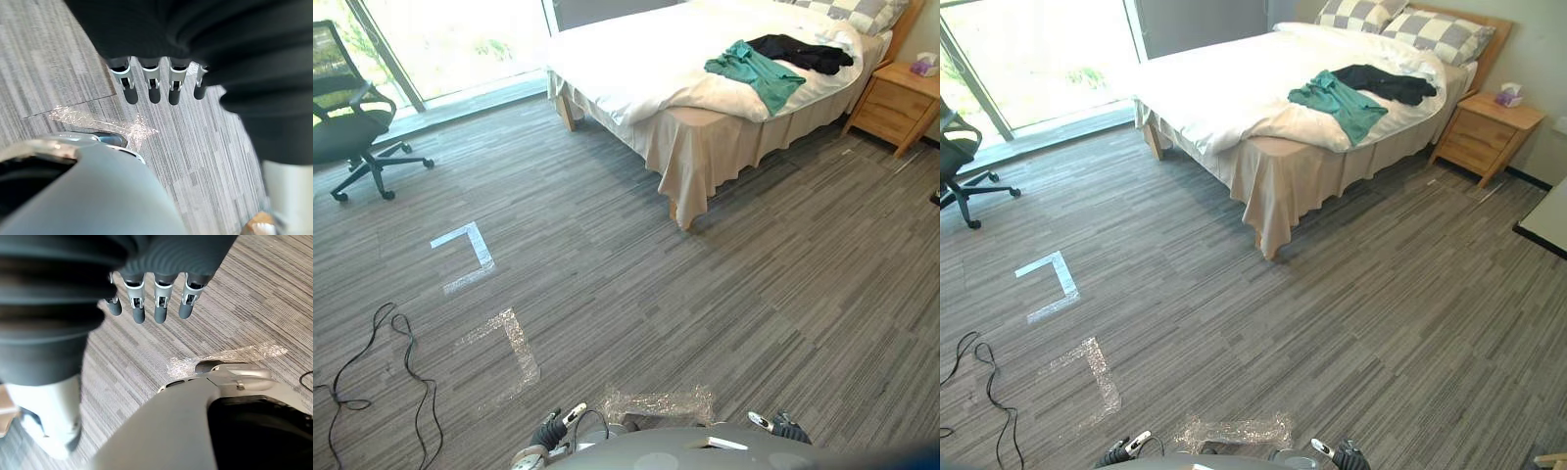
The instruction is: Tidy the bed and pick cloth on bed and put in laundry
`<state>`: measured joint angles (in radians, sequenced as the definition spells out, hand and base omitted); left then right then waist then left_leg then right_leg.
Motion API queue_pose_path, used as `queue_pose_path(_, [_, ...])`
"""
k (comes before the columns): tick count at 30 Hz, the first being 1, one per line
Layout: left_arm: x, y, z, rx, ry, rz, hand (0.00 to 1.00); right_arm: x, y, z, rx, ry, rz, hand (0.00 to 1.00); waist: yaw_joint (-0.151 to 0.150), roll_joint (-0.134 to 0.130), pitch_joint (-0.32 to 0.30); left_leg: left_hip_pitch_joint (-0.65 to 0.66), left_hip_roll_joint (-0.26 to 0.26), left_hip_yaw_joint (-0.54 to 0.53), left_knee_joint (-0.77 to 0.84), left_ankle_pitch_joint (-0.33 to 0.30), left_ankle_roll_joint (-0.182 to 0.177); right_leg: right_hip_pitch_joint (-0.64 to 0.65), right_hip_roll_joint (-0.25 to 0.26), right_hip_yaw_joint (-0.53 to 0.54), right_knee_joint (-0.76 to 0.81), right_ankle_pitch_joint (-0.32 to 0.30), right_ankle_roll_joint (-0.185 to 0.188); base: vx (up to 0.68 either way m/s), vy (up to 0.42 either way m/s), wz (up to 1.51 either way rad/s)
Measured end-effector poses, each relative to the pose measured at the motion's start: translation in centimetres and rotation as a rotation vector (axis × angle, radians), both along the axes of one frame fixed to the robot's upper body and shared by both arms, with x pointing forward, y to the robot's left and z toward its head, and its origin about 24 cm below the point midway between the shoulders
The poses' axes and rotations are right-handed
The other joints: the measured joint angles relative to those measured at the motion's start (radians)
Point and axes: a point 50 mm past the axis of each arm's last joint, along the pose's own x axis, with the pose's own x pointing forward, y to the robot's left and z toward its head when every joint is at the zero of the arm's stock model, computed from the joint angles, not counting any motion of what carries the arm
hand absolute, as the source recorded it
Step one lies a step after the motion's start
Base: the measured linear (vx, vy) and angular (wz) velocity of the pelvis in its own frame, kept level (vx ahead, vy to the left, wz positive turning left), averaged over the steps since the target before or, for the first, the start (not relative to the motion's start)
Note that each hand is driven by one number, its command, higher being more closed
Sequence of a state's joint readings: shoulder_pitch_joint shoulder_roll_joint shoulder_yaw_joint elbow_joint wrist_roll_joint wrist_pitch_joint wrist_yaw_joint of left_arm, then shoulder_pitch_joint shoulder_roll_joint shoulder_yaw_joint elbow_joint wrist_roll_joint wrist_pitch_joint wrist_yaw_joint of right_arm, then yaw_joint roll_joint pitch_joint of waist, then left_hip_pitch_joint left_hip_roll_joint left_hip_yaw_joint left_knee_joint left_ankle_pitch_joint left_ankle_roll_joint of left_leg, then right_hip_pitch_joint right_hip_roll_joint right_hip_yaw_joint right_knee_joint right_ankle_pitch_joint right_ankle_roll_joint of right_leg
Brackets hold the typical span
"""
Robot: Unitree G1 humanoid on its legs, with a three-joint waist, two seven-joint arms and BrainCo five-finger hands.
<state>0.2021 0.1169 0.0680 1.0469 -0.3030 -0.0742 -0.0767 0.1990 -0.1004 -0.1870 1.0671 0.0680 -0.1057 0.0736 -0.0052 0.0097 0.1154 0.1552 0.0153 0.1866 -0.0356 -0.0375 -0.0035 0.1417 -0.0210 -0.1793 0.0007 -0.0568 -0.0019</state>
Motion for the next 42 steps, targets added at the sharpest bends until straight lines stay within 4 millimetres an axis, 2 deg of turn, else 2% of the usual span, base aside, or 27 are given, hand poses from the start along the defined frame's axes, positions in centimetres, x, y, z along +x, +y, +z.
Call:
queue_pose_path(8, [-0.4, 0.2, 0.0, -0.01, -0.026, -0.011, 0.0, -0.2, 0.2, -0.1, 0.005, 0.001, -0.006, 0.0, 0.0, -0.007, 0.002, 0.049, -0.001, 0.016, -0.051, 0.005, 0.0, 0.055, 0.011, -0.003, -0.06, 0.008, 0.007, 0.11, -0.003, -0.03])
queue_pose_path(13, [-0.4, 0.2, 0.0, -0.021, -0.017, -0.017, 0.0, 0.0, 0.2, -0.1, 0.007, -0.005, -0.021, 0.0, -0.001, -0.006, 0.005, 0.074, 0.003, 0.024, -0.052, -0.009, -0.024, 0.078, 0.012, -0.002, -0.06, -0.003, 0.044, 0.02, -0.018, -0.04])
queue_pose_path(22, [0.0, 0.1, 0.0, -0.024, -0.025, -0.037, 0.0, 0.0, 0.2, -0.1, 0.011, -0.014, -0.058, 0.0, 0.0, -0.011, 0.024, 0.086, 0.006, 0.053, -0.052, -0.017, -0.034, 0.072, 0.016, 0.029, -0.06, -0.003, 0.043, -0.02, -0.015, -0.09])
queue_pose_path(25, [0.2, 0.1, 0.0, -0.029, -0.03, -0.064, 0.0, 0.0, 0.1, -0.1, -0.008, -0.01, -0.102, 0.0, -0.002, -0.012, 0.029, 0.083, 0.013, 0.086, -0.044, -0.03, -0.034, 0.054, 0.022, 0.057, -0.05, -0.003, 0.024, -0.05, -0.031, -0.34])
queue_pose_path(27, [0.4, 0.1, 0.0, -0.031, -0.032, -0.077, 0.0, 0.0, 0.0, 0.0, -0.048, -0.004, -0.142, 0.0, -0.003, -0.008, 0.034, 0.071, 0.022, 0.119, -0.021, -0.041, -0.028, 0.009, 0.026, 0.081, 0.011, -0.024, 0.008, -0.04, -0.025, -0.53])
queue_pose_path(28, [0.6, 0.0, 0.1, -0.03, -0.035, -0.087, 0.0, 0.1, -0.3, 0.1, -0.069, -0.002, -0.189, 0.0, -0.006, -0.004, 0.048, 0.071, 0.028, 0.145, -0.006, -0.051, -0.023, -0.034, 0.025, 0.093, 0.095, -0.059, 0.01, -0.04, -0.024, -0.63])
queue_pose_path(30, [0.9, 0.2, 0.1, -0.027, -0.036, -0.089, 0.0, -0.2, 0.0, 0.0, -0.066, 0.008, -0.263, 0.0, -0.007, -0.006, 0.067, 0.073, 0.038, 0.19, 0.027, -0.071, -0.018, -0.103, 0.014, 0.075, 0.233, -0.111, 0.039, -0.05, -0.029, -0.67])
queue_pose_path(31, [0.9, 0.4, 0.2, -0.023, -0.036, -0.09, 0.0, -0.4, -0.1, -0.1, -0.068, 0.016, -0.301, 0.0, -0.008, -0.017, 0.074, 0.074, 0.046, 0.222, 0.047, -0.083, -0.016, -0.14, -0.003, 0.028, 0.308, -0.147, 0.072, -0.05, -0.053, -0.75])
queue_pose_path(32, [0.8, 1.0, 0.3, -0.008, -0.033, -0.094, 0.0, -0.5, 0.4, -0.2, -0.053, 0.029, -0.316, 0.0, -0.011, -0.028, 0.086, 0.076, 0.046, 0.252, 0.065, -0.097, -0.02, -0.16, -0.035, -0.041, 0.357, -0.191, 0.072, -0.04, -0.071, -0.74])
queue_pose_path(33, [0.8, 1.3, 0.3, 0.0, -0.029, -0.099, 0.0, -0.6, 0.7, -0.3, -0.044, 0.035, -0.321, 0.0, -0.016, -0.041, 0.092, 0.083, 0.048, 0.262, 0.078, -0.106, -0.024, -0.164, -0.046, -0.068, 0.375, -0.203, 0.055, 0.01, -0.116, -0.55])
queue_pose_path(34, [0.8, 1.7, 0.4, 0.01, -0.022, -0.107, 0.0, -1.0, 1.1, -0.4, -0.029, 0.049, -0.34, 0.0, -0.027, -0.057, 0.099, 0.09, 0.06, 0.271, 0.099, -0.119, -0.035, -0.163, -0.052, -0.1, 0.393, -0.213, 0.037, 0.04, -0.122, -0.28])
queue_pose_path(35, [0.8, 1.8, 0.4, 0.012, -0.02, -0.11, 0.0, -1.2, 1.2, -0.5, -0.023, 0.057, -0.352, 0.0, -0.035, -0.058, 0.099, 0.091, 0.069, 0.272, 0.104, -0.123, -0.041, -0.162, -0.05, -0.116, 0.399, -0.214, 0.037, 0.08, -0.18, -0.27])
queue_pose_path(36, [1.2, 1.6, 0.4, 0.009, -0.027, -0.112, 0.0, -1.5, 1.1, -0.5, -0.016, 0.066, -0.371, 0.0, -0.038, -0.047, 0.109, 0.102, 0.098, 0.281, 0.11, -0.133, -0.051, -0.181, -0.049, -0.164, 0.452, -0.228, 0.032, 0.06, -0.182, -0.23])
queue_pose_path(37, [1.5, 1.2, 0.3, 0.001, -0.032, -0.111, 0.0, -1.6, 0.8, -0.5, -0.011, 0.065, -0.382, 0.0, -0.038, -0.034, 0.12, 0.114, 0.124, 0.289, 0.112, -0.144, -0.064, -0.198, -0.053, -0.193, 0.473, -0.249, 0.0, 0.08, -0.222, -0.33])
queue_pose_path(38, [1.7, 0.8, 0.3, -0.01, -0.035, -0.111, 0.0, -1.7, 0.5, -0.5, -0.008, 0.064, -0.378, 0.0, -0.034, -0.015, 0.13, 0.128, 0.172, 0.297, 0.117, -0.156, -0.097, -0.228, -0.054, -0.192, 0.456, -0.246, -0.001, 0.1, -0.247, -0.26])
queue_pose_path(39, [1.6, 0.7, 0.2, -0.016, -0.031, -0.11, 0.0, -1.8, 0.6, -0.5, 0.002, 0.062, -0.374, 0.0, -0.037, -0.003, 0.132, 0.133, 0.218, 0.299, 0.117, -0.161, -0.117, -0.269, -0.066, -0.183, 0.416, -0.205, 0.023, 0.14, -0.24, -0.21])
queue_pose_path(40, [1.6, 0.7, 0.2, -0.017, -0.029, -0.107, 0.0, -1.9, 0.7, -0.5, 0.008, 0.061, -0.373, 0.0, -0.035, -0.002, 0.133, 0.142, 0.237, 0.302, 0.115, -0.165, -0.126, -0.296, -0.075, -0.169, 0.397, -0.174, 0.034, 0.23, -0.286, -0.24])
queue_pose_path(41, [1.5, 0.8, 0.2, -0.016, -0.031, -0.078, 0.0, -2.0, 0.8, -0.5, 0.014, 0.057, -0.366, 0.0, -0.031, -0.003, 0.135, 0.15, 0.268, 0.308, 0.113, -0.169, -0.153, -0.35, -0.095, -0.135, 0.36, -0.105, 0.05, 0.24, -0.241, -0.28])
queue_pose_path(42, [1.4, 0.9, 0.2, -0.016, -0.033, -0.06, 0.0, -2.0, 1.0, -0.5, 0.016, 0.054, -0.36, 0.0, -0.03, -0.008, 0.137, 0.164, 0.28, 0.323, 0.111, -0.172, -0.168, -0.37, -0.107, -0.124, 0.339, -0.07, 0.061, 0.42, -0.403, -0.39])
